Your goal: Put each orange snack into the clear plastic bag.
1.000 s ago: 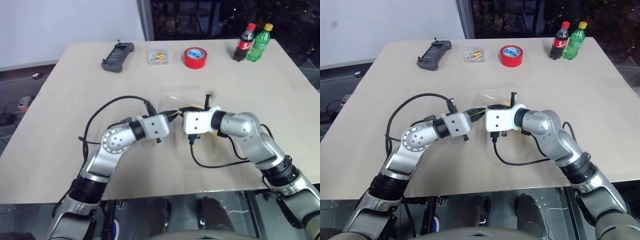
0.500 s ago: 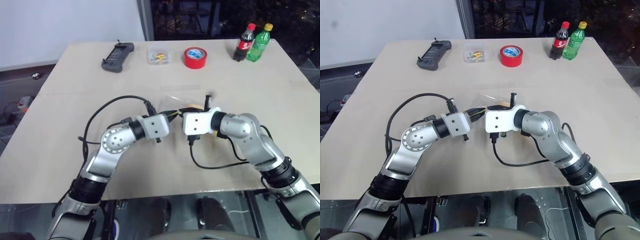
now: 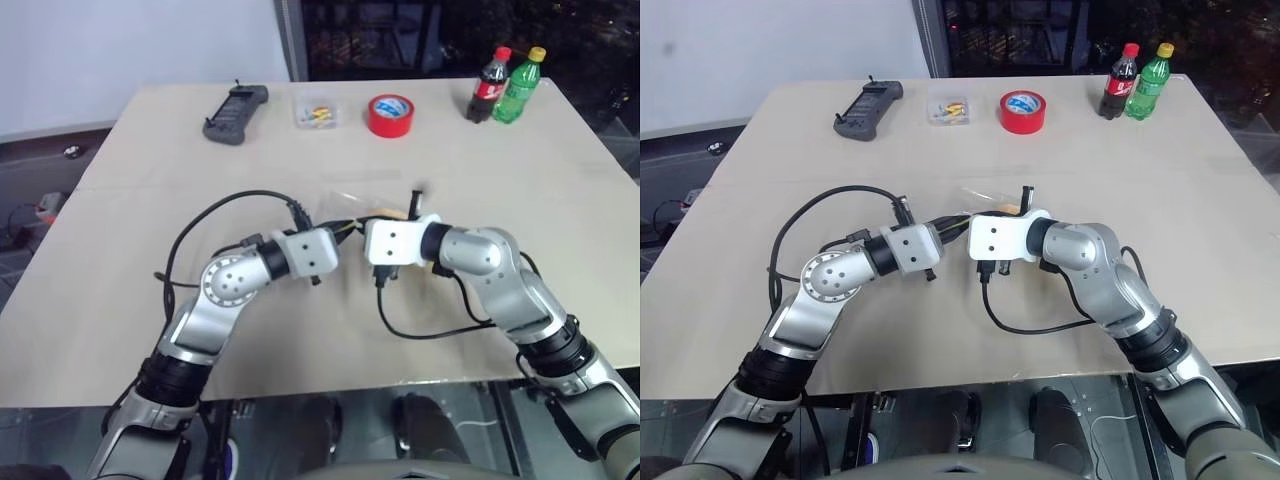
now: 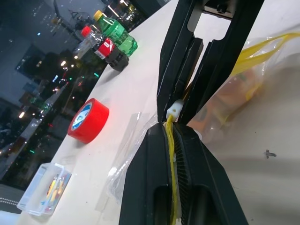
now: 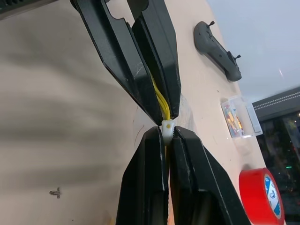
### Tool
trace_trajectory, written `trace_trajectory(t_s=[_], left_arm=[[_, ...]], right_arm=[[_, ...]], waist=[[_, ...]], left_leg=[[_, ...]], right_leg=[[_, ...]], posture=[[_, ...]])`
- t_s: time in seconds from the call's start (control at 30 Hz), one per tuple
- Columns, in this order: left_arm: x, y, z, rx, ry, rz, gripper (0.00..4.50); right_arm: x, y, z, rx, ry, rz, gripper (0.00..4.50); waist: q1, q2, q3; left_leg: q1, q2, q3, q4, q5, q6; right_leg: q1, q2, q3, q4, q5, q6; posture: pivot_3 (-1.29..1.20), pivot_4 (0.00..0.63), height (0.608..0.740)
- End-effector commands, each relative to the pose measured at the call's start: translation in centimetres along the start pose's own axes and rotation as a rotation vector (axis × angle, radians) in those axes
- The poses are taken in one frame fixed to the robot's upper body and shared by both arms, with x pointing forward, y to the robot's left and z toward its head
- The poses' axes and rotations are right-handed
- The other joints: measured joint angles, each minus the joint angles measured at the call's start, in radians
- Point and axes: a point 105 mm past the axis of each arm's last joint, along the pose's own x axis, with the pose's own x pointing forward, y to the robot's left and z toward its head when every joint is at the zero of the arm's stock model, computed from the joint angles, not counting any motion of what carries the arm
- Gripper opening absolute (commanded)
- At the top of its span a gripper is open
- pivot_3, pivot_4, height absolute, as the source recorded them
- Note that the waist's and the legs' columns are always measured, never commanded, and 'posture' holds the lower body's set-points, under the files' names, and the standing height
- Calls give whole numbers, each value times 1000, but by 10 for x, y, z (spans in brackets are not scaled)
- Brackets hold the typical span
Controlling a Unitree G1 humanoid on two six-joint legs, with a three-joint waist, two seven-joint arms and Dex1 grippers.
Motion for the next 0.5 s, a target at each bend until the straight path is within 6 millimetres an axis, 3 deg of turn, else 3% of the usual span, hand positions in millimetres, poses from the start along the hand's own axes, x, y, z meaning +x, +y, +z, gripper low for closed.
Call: trace_trajectory(t_s=[0.03,0.2,0.23,0.3,0.5], left_arm=[[-3,10,6,42,-7,37,0],[-2,10,6,42,-8,38,0],[-3,10,6,42,-9,38,0],[-3,10,6,42,-9,38,0],[-3,9,6,41,-7,37,0]], right_arm=[[-7,-8,16,-9,-57,-37,116],[-7,-2,17,25,-64,19,116],[-7,-2,17,28,-64,17,739],[-8,-3,18,27,-65,2,1497],[-8,-3,21,38,-73,-3,1497]], waist=[[0,0,0],[0,0,0],[0,0,0],[0,0,0],[0,0,0]], left_leg=[[0,0,0,0,0,0],[0,0,0,0,0,0],[0,0,0,0,0,0],[0,0,0,0,-1,1],[0,0,0,0,-1,1]], right_leg=[[0,0,0,0,0,0],[0,0,0,0,0,0],[0,0,0,0,0,0],[0,0,0,0,0,0],[0,0,0,0,0,0]], posture=[[0,150,740],[0,150,740],[0,150,740],[0,150,740],[0,150,740]])
